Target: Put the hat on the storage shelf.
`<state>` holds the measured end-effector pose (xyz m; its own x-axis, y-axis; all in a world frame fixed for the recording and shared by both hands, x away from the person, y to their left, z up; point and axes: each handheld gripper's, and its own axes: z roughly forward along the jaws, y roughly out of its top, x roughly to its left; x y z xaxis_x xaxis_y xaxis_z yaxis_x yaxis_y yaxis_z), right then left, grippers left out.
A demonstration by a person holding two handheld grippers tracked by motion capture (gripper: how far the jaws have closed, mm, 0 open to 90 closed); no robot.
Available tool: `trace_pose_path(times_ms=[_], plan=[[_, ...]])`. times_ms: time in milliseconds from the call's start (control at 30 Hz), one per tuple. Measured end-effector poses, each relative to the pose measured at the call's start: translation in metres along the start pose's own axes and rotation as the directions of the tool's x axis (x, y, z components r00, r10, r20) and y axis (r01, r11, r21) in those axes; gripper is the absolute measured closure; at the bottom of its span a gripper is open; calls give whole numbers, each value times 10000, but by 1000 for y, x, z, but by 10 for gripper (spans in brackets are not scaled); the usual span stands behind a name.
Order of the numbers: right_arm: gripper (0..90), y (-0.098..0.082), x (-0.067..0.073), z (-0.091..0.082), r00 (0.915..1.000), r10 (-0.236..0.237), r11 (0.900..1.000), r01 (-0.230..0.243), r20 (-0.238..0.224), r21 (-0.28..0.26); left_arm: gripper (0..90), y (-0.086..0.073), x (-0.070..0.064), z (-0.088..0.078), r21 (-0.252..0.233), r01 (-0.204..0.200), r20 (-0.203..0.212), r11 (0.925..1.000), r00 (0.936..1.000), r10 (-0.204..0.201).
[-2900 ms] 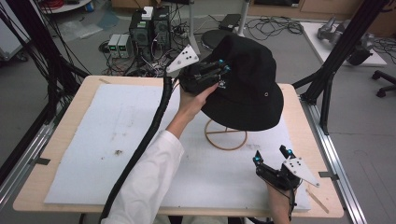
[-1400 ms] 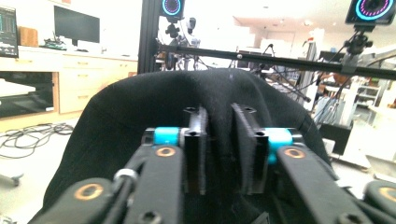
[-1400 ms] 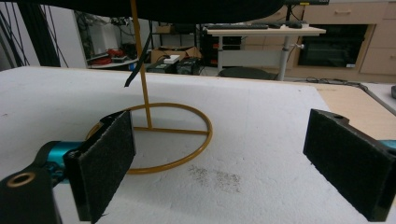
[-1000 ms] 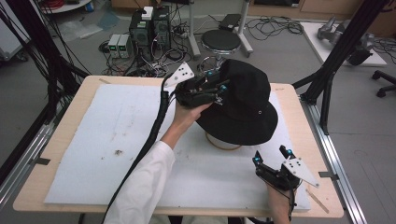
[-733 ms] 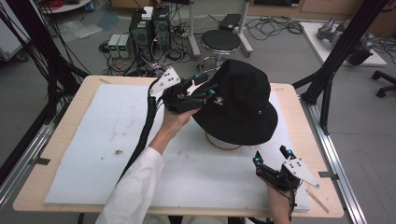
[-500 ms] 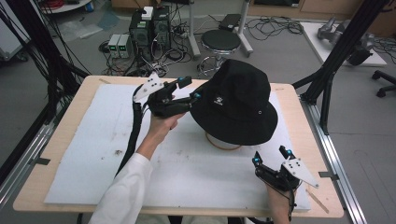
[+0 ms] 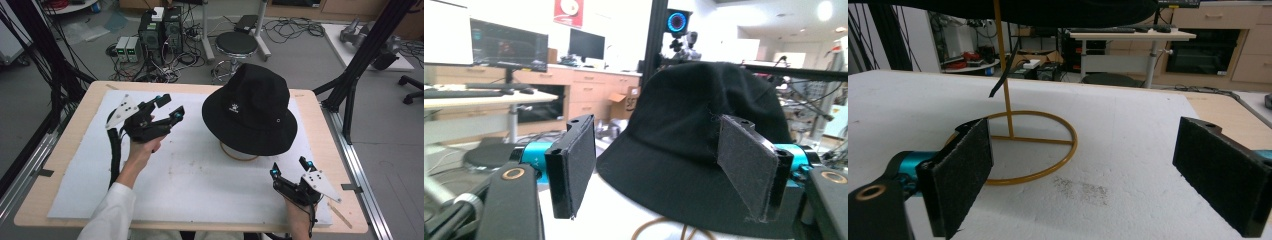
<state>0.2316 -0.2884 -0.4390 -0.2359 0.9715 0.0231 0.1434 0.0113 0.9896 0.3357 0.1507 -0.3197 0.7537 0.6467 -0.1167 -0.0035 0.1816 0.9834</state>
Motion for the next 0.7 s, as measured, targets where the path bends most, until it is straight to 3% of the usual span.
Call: trace_pose_path(times_ms=[67,133,167,200,267,300,333,367,400,433,567,600,633,667,700], plan=[[85,0,1,0,10000,-20,10000,20,4,-6,321,-3,6,-20,85,-87,-360,9999,9993,90],[92,0,1,0,9999,-100,9999,100,11,-24,320,-4,8,-26,103,-86,-446,9999,9990,90],[120,0,1,0,10000,-68,10000,68,-54,-16,319,-7,14,-41,59,-8,-786,10000,9969,12],[131,0,1,-1,9999,-88,10000,87,-118,-37,318,-7,14,-41,59,-8,-786,10000,9969,12],[131,0,2,0,9998,-136,9999,135,-116,-52,319,-10,17,-55,-72,2,-1182,10000,9930,-10],[130,0,2,-1,9999,-130,9999,130,-107,-59,319,-13,19,-70,-194,-20,-1597,9998,9872,-11],[130,0,2,-1,9999,-130,9999,130,-107,-59,320,-13,19,-70,-194,-20,-1597,9998,9872,-11],[127,0,2,-1,10000,-36,10000,36,-83,-23,320,-17,21,-85,-270,61,-1890,9996,9819,-111],[127,0,2,-1,10000,-36,10000,36,-83,-23,320,-17,21,-85,-270,61,-1890,9996,9819,-111],[126,0,1,-1,10000,-11,10000,11,10,-20,320,-21,24,-99,-223,155,-2138,9996,9767,-199],[126,0,1,-1,10000,26,10000,-26,21,-12,316,-33,25,-124,162,370,-2498,9992,9678,-318],[125,0,1,-1,10000,8,10000,-8,21,-8,314,-33,25,-124,162,370,-2498,9992,9678,-318],[125,0,2,-1,10000,26,10000,-26,25,-20,314,-42,24,-139,286,472,-2750,9985,9607,-376],[125,0,2,-1,10000,26,10000,-26,25,-20,313,-42,24,-139,286,472,-2750,9985,9607,-376],[125,0,1,0,10000,-73,10000,73,30,-57,313,-50,22,-154,381,519,-3039,9979,9520,-379]])
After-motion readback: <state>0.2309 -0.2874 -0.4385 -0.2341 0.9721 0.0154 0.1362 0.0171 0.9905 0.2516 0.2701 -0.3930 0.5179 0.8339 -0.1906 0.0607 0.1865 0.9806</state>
